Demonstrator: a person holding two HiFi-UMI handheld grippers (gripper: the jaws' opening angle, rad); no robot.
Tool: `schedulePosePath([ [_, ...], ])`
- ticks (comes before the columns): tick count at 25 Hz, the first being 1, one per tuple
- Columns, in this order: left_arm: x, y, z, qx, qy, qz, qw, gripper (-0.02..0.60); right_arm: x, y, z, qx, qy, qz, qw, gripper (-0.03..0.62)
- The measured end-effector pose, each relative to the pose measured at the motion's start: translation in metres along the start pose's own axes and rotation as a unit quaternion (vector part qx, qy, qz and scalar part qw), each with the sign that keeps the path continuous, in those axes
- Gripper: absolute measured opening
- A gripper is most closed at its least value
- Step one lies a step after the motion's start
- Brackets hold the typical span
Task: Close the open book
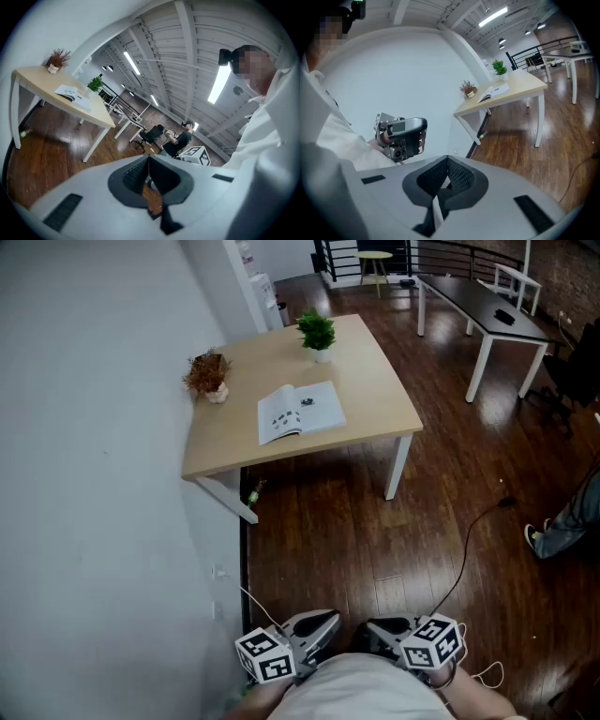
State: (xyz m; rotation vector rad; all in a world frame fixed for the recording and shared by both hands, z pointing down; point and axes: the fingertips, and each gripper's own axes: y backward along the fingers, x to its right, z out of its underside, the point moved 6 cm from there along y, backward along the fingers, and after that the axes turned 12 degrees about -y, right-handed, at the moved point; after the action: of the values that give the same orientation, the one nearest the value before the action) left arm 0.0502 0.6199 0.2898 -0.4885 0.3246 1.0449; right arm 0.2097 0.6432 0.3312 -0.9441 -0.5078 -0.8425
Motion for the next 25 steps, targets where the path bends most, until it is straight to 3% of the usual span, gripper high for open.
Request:
schedulePosePath([
  [6,-0.007,-0.012,-0.010,0.001,-0.007,-0.001,1.0000,-0.002,0.011,0.003,-0.014,0.015,-0.004,0.000,1.000,0.000],
  [14,-0.033,-0.006,-0.029,0.026,0.010,-0.037,0.9989,-0.002,0.020,-0.020,-0.031,-0.003,-0.016,-0.007,1.000,0.000],
  [20,-0.087,-0.002,-0.053,0.030,-0.014,-0.055,0.9979,-0.001,0.025,-0.052,-0.070,0.008,-0.007,0.006,1.000,0.000],
  [25,-0.151,0.007,-0.089,0.031,-0.027,-0.057,0.9976,0.000,0.021,-0.090,-0.125,0.044,-0.005,0.022,0.999,0.000],
])
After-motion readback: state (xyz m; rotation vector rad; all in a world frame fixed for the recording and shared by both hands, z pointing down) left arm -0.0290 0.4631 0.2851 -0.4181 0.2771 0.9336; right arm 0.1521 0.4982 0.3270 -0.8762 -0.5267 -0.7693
